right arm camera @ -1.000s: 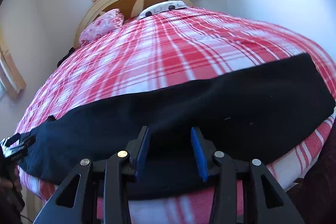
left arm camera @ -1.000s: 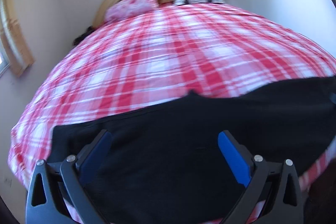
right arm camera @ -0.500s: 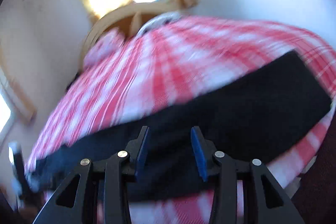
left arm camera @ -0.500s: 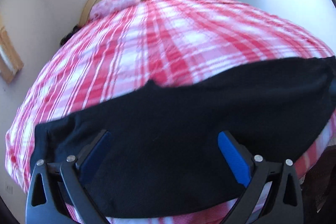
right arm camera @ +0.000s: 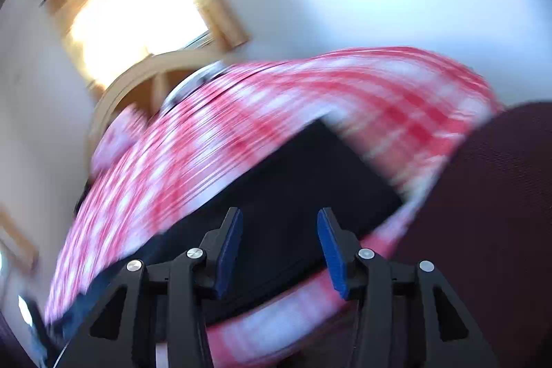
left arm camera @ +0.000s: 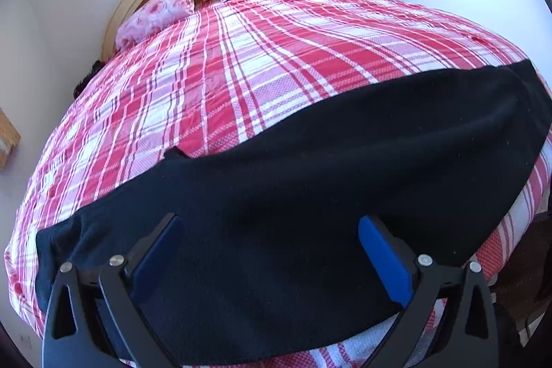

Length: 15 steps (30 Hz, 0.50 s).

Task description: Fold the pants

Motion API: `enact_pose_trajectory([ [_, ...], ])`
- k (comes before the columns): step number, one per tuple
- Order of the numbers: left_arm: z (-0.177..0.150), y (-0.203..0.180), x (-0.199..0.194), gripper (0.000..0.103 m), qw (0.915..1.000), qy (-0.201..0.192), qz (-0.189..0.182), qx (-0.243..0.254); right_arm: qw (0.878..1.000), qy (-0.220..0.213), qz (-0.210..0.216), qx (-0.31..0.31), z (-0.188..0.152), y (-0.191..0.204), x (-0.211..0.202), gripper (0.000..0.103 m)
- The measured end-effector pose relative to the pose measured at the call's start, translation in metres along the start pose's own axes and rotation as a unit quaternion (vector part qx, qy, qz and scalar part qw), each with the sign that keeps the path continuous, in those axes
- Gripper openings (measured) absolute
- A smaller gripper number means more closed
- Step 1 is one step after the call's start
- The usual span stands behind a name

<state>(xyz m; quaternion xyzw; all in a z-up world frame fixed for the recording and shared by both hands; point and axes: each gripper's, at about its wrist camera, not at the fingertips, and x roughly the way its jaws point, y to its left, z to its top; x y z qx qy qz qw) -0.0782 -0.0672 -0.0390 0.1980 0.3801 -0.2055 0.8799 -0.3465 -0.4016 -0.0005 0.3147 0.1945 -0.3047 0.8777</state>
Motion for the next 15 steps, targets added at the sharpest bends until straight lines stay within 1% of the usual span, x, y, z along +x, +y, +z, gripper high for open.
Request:
enact_pose_trajectory([
  [2, 0.001, -0.001, -0.003, 0.103, 1.0, -0.006, 0.001, -0.008, 1.0, 0.004, -0.011, 0.029, 0.015, -0.032, 0.011, 0.048],
  [5, 0.005, 0.0, -0.007, 0.103, 0.9998, -0.012, 0.004, -0.014, 0.998, 0.027, -0.022, 0.052, 0.021, -0.058, 0.033, 0.048],
  [6, 0.006, 0.0, -0.008, 0.103, 0.9998, -0.013, 0.006, -0.013, 0.998, 0.038, -0.018, 0.056, 0.022, -0.062, 0.045, 0.048],
  [7, 0.006, 0.0, -0.008, 0.103, 0.9998, -0.013, 0.009, -0.013, 0.996, 0.059, -0.005, 0.067, 0.021, -0.068, 0.055, 0.048],
  [8, 0.007, 0.0, -0.008, 0.103, 0.9998, -0.013, 0.009, -0.014, 0.995, 0.068, -0.004, 0.075, 0.023, -0.072, 0.06, 0.048],
  [9, 0.007, 0.0, -0.008, 0.103, 0.9998, -0.012, 0.009, -0.014, 0.995, 0.061, -0.009, 0.074, 0.024, -0.072, 0.059, 0.048],
  [11, 0.007, -0.001, -0.007, 0.103, 0.9998, -0.01, 0.006, -0.016, 0.995, 0.063, -0.032, 0.064, 0.026, -0.073, 0.061, 0.048],
  [12, 0.007, -0.002, -0.007, 0.103, 0.9998, -0.009, 0.006, -0.015, 0.996, 0.062, -0.035, 0.062, 0.025, -0.074, 0.063, 0.048],
  [15, 0.007, -0.005, -0.007, 0.103, 0.9999, -0.009, 0.005, -0.009, 0.995, 0.064, -0.023, 0.072, 0.027, -0.079, 0.067, 0.049],
])
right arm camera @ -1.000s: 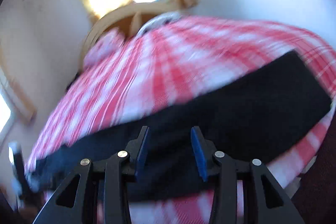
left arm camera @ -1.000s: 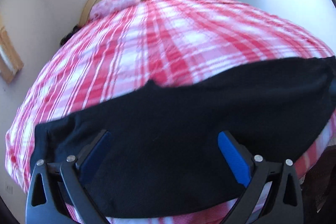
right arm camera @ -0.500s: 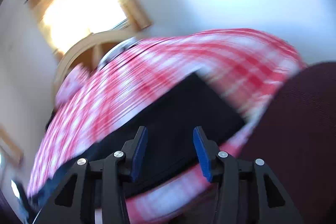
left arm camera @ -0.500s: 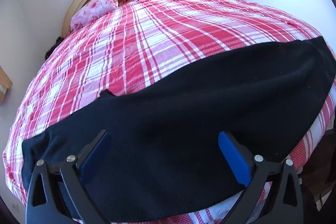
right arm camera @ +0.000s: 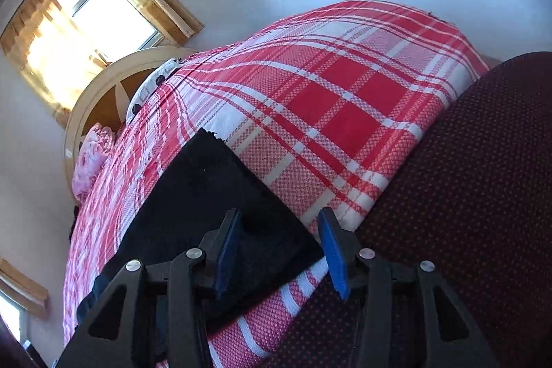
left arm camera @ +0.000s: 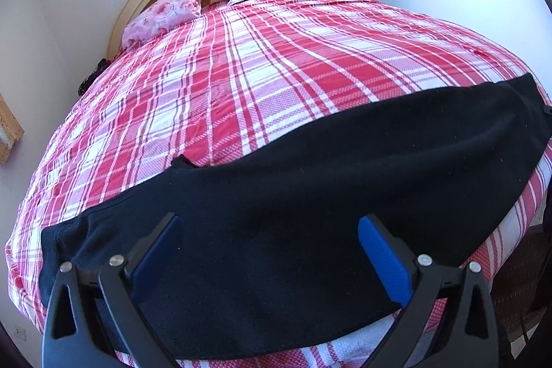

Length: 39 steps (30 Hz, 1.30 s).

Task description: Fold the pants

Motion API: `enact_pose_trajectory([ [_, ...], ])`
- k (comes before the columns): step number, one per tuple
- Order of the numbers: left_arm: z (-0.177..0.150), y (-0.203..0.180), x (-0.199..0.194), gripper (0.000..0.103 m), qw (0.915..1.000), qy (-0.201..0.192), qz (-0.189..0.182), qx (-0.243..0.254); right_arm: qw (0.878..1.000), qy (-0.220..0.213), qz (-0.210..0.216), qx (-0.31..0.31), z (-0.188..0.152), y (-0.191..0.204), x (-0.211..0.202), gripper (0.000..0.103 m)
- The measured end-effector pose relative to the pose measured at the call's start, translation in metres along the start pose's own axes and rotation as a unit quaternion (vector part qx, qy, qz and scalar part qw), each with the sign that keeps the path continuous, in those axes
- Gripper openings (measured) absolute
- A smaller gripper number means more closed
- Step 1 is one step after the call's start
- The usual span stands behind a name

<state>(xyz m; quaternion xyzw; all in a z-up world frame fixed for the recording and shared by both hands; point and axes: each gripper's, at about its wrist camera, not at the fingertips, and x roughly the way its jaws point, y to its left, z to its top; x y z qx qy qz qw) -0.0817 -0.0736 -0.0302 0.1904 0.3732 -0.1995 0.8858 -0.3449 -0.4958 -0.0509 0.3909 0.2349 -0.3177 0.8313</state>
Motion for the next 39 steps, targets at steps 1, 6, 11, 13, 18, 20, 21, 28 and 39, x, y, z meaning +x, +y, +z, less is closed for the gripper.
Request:
enact_pose_trajectory([
  [1, 0.0, -0.001, -0.001, 0.103, 1.0, -0.001, 0.0, 0.002, 1.0, 0.005, -0.006, -0.004, 0.001, 0.002, 0.004, 0.049],
  [6, -0.001, 0.006, -0.002, 0.103, 0.9999, -0.002, -0.004, -0.013, 0.995, 0.051, -0.041, -0.072, -0.005, 0.03, 0.01, 0.052],
  [11, -0.003, 0.012, 0.002, 0.103, 0.9997, 0.007, -0.007, -0.023, 0.993, 0.056, -0.035, -0.102, -0.021, 0.039, 0.008, 0.021],
  [13, -0.005, 0.017, 0.0, 0.103, 0.9995, 0.004, -0.01, -0.03, 0.997, 0.047, 0.001, -0.064, -0.018, 0.032, 0.006, 0.013],
  [18, -0.004, 0.043, -0.009, 0.103, 0.9983, -0.013, 0.013, -0.055, 0.995, 0.012, 0.051, -0.082, -0.027, 0.071, -0.012, 0.012],
  [20, -0.003, 0.057, -0.009, 0.103, 0.997, -0.015, 0.018, -0.074, 0.989, -0.003, 0.086, -0.12, -0.034, 0.111, -0.032, 0.012],
  [21, -0.004, 0.063, -0.009, 0.103, 0.9962, -0.016, 0.021, -0.083, 0.984, -0.008, 0.102, -0.144, -0.039, 0.131, -0.042, 0.012],
  [28, -0.018, 0.102, -0.003, 0.103, 0.9904, -0.004, 0.031, -0.135, 0.914, 0.035, 0.204, -0.348, -0.144, 0.293, -0.055, 0.012],
  [39, -0.033, 0.133, 0.004, 0.103, 0.9867, 0.001, 0.04, -0.158, 0.818, 0.027, 0.128, -0.56, -0.317, 0.355, -0.016, 0.015],
])
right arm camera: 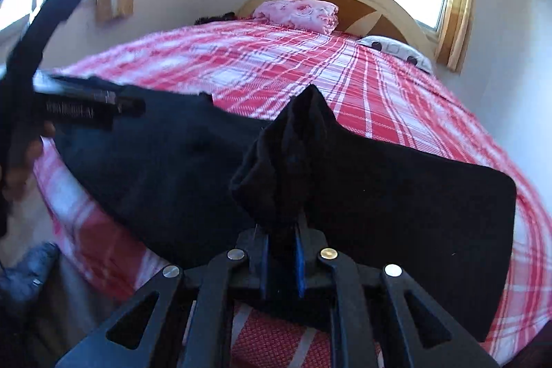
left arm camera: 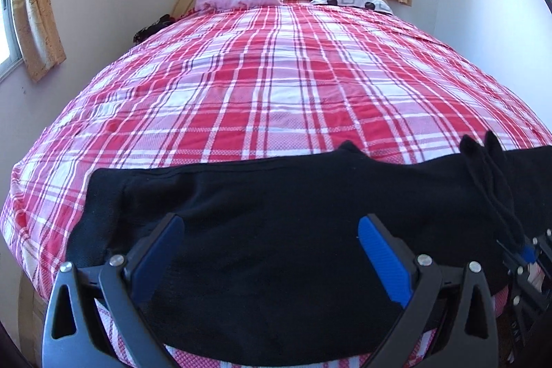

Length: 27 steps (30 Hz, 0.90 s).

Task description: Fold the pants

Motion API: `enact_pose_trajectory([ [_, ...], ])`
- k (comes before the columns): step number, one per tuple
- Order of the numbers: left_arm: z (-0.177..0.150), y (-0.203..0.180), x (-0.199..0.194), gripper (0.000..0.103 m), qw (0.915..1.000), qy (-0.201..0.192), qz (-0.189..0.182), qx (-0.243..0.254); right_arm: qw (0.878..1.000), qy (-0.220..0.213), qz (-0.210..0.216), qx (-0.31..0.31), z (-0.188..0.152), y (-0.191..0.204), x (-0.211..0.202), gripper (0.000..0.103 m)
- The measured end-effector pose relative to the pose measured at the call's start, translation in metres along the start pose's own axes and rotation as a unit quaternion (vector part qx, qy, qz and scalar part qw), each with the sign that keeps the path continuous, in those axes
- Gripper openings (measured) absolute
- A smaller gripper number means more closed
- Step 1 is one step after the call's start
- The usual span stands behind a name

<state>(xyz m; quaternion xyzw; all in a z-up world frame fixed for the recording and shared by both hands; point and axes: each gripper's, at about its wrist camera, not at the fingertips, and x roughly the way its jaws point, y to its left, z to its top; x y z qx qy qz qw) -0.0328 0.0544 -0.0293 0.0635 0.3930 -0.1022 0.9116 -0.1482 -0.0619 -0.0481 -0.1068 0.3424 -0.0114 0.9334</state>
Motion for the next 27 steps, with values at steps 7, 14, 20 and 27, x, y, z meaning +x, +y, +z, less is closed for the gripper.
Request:
enact_pose_trajectory([
  [7, -0.002, -0.008, 0.005, 0.103, 0.9998, 0.006, -0.008, 0.017, 0.998, -0.008, -0.015, -0.066, -0.016, 0.017, -0.008, 0.054],
  [14, 0.004, -0.022, -0.006, 0.103, 0.9979, -0.003, -0.054, 0.035, 0.997, -0.035, 0.067, 0.003, -0.022, -0.015, -0.053, 0.055],
  [20, 0.013, -0.071, -0.017, 0.103, 0.9855, 0.004, -0.16, 0.057, 0.964, -0.04, -0.089, 0.246, -0.04, -0.163, -0.074, 0.054],
  [27, 0.007, -0.12, -0.01, 0.103, 0.9771, 0.036, -0.197, 0.072, 0.934, 0.0, -0.002, 0.359, -0.074, -0.206, -0.044, 0.054],
])
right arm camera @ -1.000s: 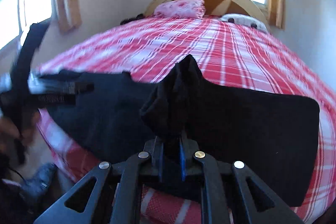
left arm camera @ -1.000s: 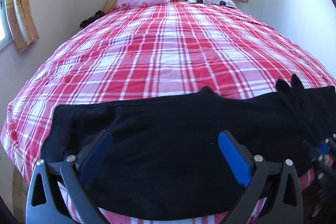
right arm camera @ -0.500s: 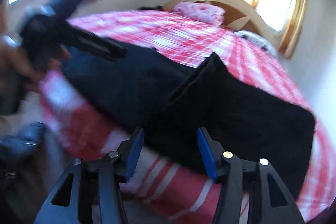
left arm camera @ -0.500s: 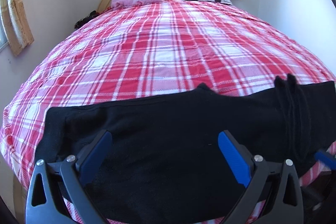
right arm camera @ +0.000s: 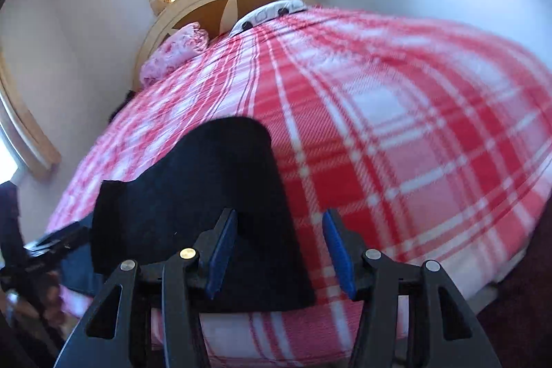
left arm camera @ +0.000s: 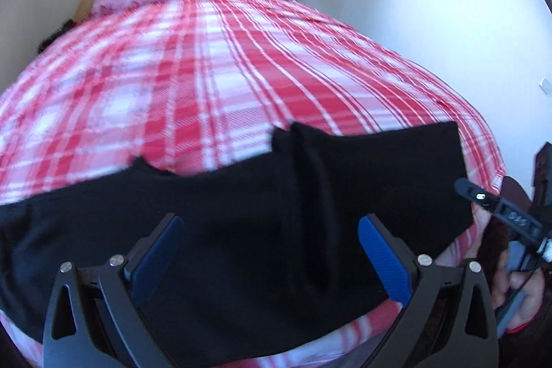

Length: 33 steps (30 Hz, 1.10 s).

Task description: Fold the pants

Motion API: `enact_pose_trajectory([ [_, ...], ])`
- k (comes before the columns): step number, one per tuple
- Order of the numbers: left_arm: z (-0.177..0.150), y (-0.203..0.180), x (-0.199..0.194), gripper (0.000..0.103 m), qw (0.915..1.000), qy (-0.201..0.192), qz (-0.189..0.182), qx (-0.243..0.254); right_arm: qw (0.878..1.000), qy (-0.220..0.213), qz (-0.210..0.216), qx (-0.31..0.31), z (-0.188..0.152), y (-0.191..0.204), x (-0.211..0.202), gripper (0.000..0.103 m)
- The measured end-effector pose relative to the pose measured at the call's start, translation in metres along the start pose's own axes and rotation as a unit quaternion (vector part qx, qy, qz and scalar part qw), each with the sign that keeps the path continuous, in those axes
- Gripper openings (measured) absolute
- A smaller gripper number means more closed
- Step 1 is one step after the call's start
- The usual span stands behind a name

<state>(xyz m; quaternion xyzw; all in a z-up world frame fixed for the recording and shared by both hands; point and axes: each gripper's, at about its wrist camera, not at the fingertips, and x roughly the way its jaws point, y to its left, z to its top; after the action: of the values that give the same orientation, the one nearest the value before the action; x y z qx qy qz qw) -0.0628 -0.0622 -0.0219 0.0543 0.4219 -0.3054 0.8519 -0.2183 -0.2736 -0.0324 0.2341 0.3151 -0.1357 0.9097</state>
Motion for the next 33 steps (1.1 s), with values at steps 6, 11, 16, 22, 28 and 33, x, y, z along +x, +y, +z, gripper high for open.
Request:
enact_pose_trajectory([
  [6, -0.014, -0.016, 0.018, 0.102, 0.9989, 0.039, 0.025, 0.001, 1.0, 0.007, 0.013, -0.009, 0.003, 0.004, 0.014, 0.012],
  [11, -0.015, -0.03, 0.011, 0.088, 0.9989, 0.037, 0.003, 0.028, 1.0, 0.003, -0.001, -0.01, 0.017, -0.008, 0.015, 0.011],
  [16, -0.02, -0.036, 0.017, 0.092, 0.9984, 0.035, 0.024, 0.038, 0.999, -0.003, -0.031, -0.018, 0.011, -0.016, 0.019, 0.011],
  [22, -0.02, -0.036, 0.017, 0.095, 0.998, 0.034, 0.036, 0.039, 0.999, -0.013, -0.045, -0.012, 0.011, -0.013, 0.01, 0.019],
  [28, -0.019, -0.036, 0.019, 0.095, 0.9977, 0.035, 0.041, 0.04, 0.99, -0.115, -0.083, 0.001, 0.023, 0.005, -0.031, 0.019],
  [33, -0.019, -0.036, 0.019, 0.095, 0.9974, 0.039, 0.043, 0.042, 0.986, -0.11, -0.074, -0.097, 0.031, 0.056, -0.008, 0.019],
])
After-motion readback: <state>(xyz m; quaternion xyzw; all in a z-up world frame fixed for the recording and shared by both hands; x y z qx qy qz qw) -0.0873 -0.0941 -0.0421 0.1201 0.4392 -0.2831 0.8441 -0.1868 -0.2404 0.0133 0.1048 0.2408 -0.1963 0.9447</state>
